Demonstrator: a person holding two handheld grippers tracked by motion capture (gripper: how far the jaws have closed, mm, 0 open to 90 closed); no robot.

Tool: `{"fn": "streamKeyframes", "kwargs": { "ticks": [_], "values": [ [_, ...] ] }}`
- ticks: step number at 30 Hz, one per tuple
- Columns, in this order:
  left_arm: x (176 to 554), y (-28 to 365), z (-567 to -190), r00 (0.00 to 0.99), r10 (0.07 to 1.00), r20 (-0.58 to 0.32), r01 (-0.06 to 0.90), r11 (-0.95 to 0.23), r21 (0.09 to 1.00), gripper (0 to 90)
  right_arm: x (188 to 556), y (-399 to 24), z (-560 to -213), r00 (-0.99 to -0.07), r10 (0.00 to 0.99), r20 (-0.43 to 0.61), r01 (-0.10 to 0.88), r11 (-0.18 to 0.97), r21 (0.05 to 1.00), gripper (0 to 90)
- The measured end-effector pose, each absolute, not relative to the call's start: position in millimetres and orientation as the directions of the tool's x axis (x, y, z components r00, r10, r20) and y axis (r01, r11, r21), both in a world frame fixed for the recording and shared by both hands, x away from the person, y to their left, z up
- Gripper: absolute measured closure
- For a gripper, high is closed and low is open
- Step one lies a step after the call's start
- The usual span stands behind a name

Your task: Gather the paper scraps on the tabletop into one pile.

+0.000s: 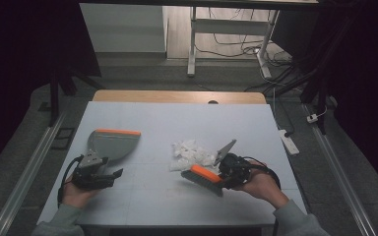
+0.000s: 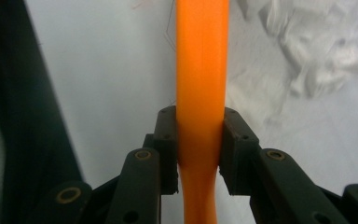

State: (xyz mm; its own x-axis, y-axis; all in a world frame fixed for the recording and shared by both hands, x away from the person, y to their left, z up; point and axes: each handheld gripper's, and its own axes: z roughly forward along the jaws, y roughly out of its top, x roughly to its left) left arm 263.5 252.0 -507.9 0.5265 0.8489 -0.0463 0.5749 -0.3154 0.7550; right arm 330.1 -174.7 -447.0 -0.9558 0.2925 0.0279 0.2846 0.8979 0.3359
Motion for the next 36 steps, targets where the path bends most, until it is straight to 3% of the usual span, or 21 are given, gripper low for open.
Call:
{"fn": "streamKeyframes", "kwargs": {
  "ticks": [8,15,18,23,28,31,33,36],
  "values": [
    [264.0,252.3,-508.5,0.526,0.849,-0.048,0.575,-0.314,0.755,27.2,361.9,-157.5,-450.4,-0.950,0.309,-0.039,0.275,0.891,0.360,70.8],
    [263.8,252.3,-508.4,0.526,0.849,-0.047,0.576,-0.315,0.755,27.3,365.2,-164.9,-438.7,-0.936,0.343,-0.074,0.268,0.836,0.478,70.8],
    [263.5,251.8,-508.4,0.527,0.849,-0.046,0.575,-0.315,0.755,27.2,357.3,-176.5,-427.4,-0.928,0.371,-0.024,0.296,0.776,0.556,70.8],
    [263.3,250.4,-508.3,0.531,0.846,-0.046,0.574,-0.319,0.754,27.2,350.5,-209.1,-413.5,-0.817,0.576,-0.011,0.462,0.667,0.585,70.8],
    [263.5,249.6,-508.1,0.533,0.845,-0.045,0.572,-0.321,0.755,27.2,365.3,-244.8,-428.4,-0.596,0.802,0.036,0.714,0.508,0.482,70.8],
    [263.6,249.5,-508.2,0.533,0.845,-0.045,0.572,-0.321,0.755,27.2,379.1,-253.1,-442.8,-0.528,0.848,0.046,0.781,0.463,0.420,70.8],
    [263.9,249.5,-508.4,0.532,0.845,-0.044,0.573,-0.322,0.753,27.2,386.3,-251.7,-445.1,-0.505,0.860,0.074,0.794,0.430,0.429,70.9],
    [264.1,249.3,-508.7,0.532,0.845,-0.044,0.574,-0.323,0.752,27.2,394.6,-235.5,-448.6,-0.520,0.846,0.121,0.796,0.428,0.429,70.9]
  ]
}}
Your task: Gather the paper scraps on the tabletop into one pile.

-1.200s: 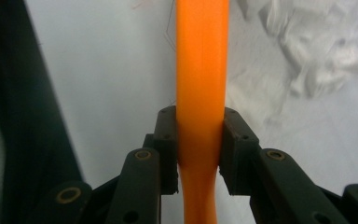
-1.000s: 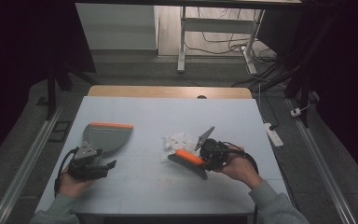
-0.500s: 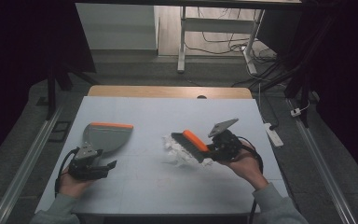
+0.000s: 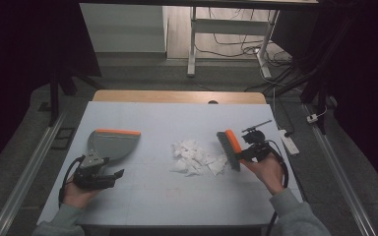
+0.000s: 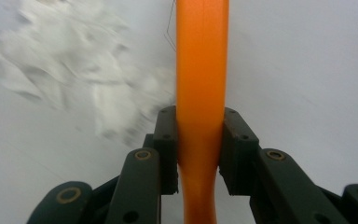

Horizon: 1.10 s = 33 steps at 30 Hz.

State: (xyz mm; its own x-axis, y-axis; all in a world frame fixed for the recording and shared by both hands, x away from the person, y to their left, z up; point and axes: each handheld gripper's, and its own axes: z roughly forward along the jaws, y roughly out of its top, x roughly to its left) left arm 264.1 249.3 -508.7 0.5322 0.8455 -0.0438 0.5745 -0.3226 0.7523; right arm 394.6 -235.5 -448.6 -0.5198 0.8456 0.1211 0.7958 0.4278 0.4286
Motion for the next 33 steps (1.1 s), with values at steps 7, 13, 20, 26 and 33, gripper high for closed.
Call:
{"fn": "streamKeyframes", "kwargs": {
  "ticks": [7,13,20,26,33],
  "values": [
    [263.9,249.1,-508.9,0.534,0.845,-0.043,0.574,-0.325,0.751,27.2,400.9,-187.0,-452.6,-0.594,0.790,0.153,0.749,0.474,0.464,70.9],
    [264.7,249.1,-509.8,0.533,0.845,-0.045,0.578,-0.324,0.749,27.3,393.4,-193.0,-439.7,-0.608,0.782,0.137,0.699,0.446,0.560,70.8],
    [264.3,246.6,-508.9,0.533,0.845,-0.039,0.575,-0.328,0.749,27.2,377.5,-224.5,-425.7,-0.611,0.782,0.128,0.651,0.403,0.643,70.8],
    [264.2,245.1,-508.7,0.535,0.844,-0.040,0.575,-0.329,0.749,27.2,360.6,-248.9,-428.3,-0.640,0.759,0.125,0.609,0.401,0.685,70.8],
    [264.0,244.8,-508.3,0.535,0.844,-0.039,0.573,-0.329,0.750,27.2,343.5,-274.5,-441.5,-0.652,0.747,0.126,0.587,0.393,0.707,70.8]
  ]
}}
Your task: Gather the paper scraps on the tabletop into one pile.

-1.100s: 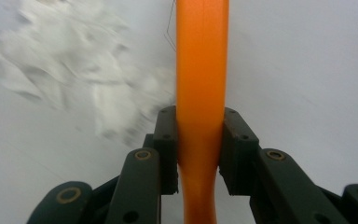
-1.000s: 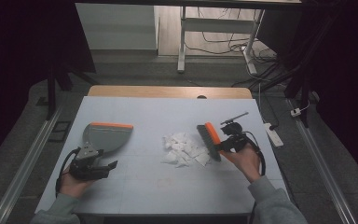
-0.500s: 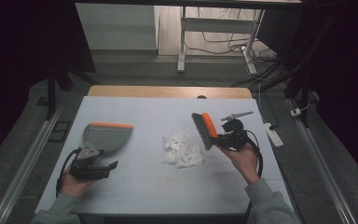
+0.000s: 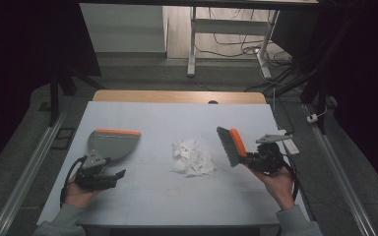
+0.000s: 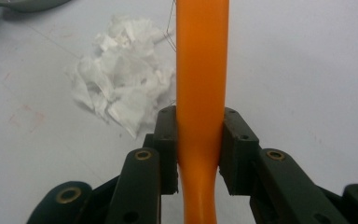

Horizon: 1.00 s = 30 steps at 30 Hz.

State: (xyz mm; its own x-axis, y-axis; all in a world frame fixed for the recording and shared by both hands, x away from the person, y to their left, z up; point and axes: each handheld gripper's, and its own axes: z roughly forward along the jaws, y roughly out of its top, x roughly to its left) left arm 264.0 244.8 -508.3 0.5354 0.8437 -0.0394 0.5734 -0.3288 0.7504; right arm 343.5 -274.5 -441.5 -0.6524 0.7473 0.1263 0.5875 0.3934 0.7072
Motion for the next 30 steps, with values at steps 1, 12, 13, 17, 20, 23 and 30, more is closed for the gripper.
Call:
{"fn": "streamKeyframes", "kwargs": {
  "ticks": [1,12,13,17,20,23,30],
  "values": [
    [264.0,244.7,-508.3,0.535,0.844,-0.039,0.573,-0.329,0.750,27.2,341.6,-278.0,-443.7,-0.647,0.751,0.134,0.593,0.384,0.708,70.8],
    [263.3,243.0,-508.1,0.538,0.842,-0.037,0.572,-0.333,0.750,27.2,319.6,-309.0,-461.7,-0.638,0.759,0.126,0.567,0.352,0.745,70.8],
    [263.2,242.8,-508.0,0.539,0.841,-0.036,0.571,-0.334,0.751,27.2,318.1,-311.3,-464.2,-0.636,0.762,0.125,0.565,0.350,0.747,70.8],
    [262.2,241.9,-507.2,0.544,0.839,-0.033,0.565,-0.337,0.753,27.2,317.1,-312.8,-466.4,-0.648,0.753,0.113,0.545,0.356,0.759,70.8],
    [262.2,241.3,-507.1,0.545,0.838,-0.030,0.564,-0.340,0.753,27.2,317.0,-310.8,-465.8,-0.650,0.753,0.103,0.536,0.358,0.765,70.8],
    [262.3,241.0,-507.2,0.546,0.837,-0.030,0.564,-0.341,0.752,27.2,317.1,-310.0,-466.8,-0.652,0.752,0.098,0.534,0.363,0.764,70.8],
    [262.3,241.1,-507.0,0.546,0.837,-0.030,0.563,-0.340,0.753,27.2,317.0,-309.2,-467.2,-0.653,0.752,0.086,0.525,0.369,0.767,70.8]
  ]
}}
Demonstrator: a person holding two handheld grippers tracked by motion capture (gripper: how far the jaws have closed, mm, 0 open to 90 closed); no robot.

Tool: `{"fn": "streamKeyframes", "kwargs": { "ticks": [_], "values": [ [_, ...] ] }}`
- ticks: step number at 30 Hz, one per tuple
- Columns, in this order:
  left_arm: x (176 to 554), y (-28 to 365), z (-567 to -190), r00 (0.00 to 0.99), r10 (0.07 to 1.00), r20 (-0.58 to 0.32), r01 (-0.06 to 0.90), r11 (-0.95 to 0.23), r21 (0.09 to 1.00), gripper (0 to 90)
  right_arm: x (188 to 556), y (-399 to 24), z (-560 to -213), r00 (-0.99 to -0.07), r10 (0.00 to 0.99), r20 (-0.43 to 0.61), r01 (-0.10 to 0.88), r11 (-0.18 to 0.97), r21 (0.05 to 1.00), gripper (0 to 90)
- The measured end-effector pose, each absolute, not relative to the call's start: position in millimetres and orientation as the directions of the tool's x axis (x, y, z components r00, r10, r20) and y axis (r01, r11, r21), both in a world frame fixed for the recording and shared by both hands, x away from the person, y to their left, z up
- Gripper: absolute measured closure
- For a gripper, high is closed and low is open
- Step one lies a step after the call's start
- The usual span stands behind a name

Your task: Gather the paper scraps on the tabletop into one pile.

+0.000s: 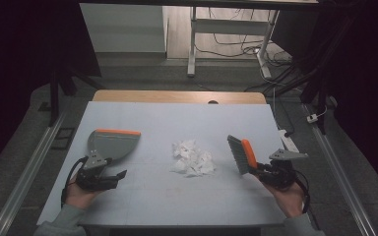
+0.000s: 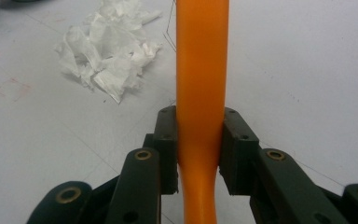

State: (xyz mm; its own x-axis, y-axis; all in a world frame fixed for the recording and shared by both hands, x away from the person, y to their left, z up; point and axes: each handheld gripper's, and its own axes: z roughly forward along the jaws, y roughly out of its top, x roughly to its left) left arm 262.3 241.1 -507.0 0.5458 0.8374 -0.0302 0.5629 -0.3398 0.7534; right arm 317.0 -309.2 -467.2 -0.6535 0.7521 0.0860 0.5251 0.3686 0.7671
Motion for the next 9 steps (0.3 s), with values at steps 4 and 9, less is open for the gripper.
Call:
{"fn": "streamKeyframes", "kwargs": {
  "ticks": [4,9],
  "values": [
    [262.3,241.3,-507.0,0.545,0.838,-0.030,0.563,-0.339,0.754,27.2,317.2,-309.6,-467.4,-0.650,0.755,0.089,0.524,0.360,0.772,70.8],
    [262.2,241.4,-506.9,0.546,0.837,-0.029,0.562,-0.340,0.754,27.2,317.6,-308.4,-468.5,-0.654,0.752,0.084,0.518,0.364,0.774,70.8]
  ]
}}
